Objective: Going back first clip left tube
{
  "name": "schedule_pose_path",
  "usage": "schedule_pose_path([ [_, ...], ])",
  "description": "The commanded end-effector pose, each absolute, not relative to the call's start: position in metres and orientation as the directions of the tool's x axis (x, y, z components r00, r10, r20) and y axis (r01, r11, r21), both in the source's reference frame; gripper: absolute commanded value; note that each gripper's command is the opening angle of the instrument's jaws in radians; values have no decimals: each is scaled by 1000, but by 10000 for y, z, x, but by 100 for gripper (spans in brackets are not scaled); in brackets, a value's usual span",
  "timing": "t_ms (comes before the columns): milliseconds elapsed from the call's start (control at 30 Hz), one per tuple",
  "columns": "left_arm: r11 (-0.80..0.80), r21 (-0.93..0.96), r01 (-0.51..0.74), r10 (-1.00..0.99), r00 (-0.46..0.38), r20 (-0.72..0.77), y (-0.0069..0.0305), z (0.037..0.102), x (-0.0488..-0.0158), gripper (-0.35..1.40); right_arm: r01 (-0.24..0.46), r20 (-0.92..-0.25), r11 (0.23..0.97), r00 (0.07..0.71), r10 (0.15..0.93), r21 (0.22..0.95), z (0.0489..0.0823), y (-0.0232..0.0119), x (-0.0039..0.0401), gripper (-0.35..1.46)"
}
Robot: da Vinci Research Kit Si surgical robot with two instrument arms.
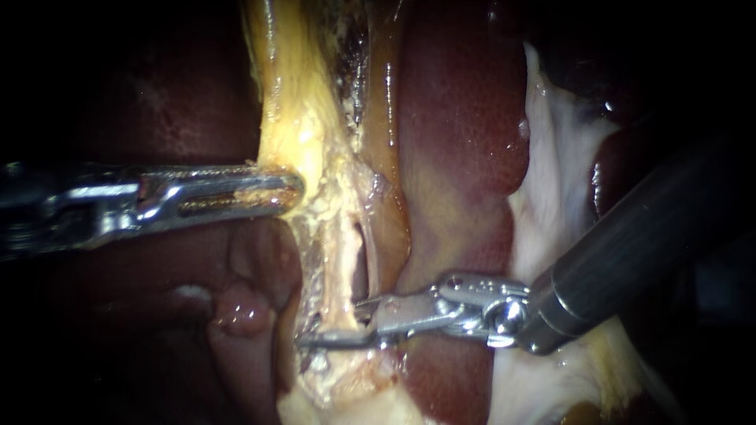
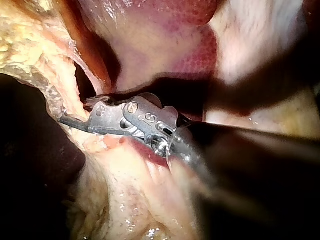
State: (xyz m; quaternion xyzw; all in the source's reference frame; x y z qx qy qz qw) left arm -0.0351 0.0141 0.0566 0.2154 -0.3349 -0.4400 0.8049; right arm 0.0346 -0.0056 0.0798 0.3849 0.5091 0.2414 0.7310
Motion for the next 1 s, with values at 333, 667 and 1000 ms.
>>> schedule_pose_path([
  [333, 520, 641, 564, -853, 389, 349, 141, 566, -350, -35, 70, -629, 651, 357, 691, 756, 795, -54, 345, 48],
  [667, 520, 642, 563, -852, 389, 349, 141, 565, -348, -35, 131, -760, 761, 282, 586, 636, 786, -46, 328, 60],
  [1000, 520, 641, 564, -852, 389, 349, 143, 564, -346, -35, 166, -815, 808, 264, 516, 565, 755, -20, 275, 60],
])
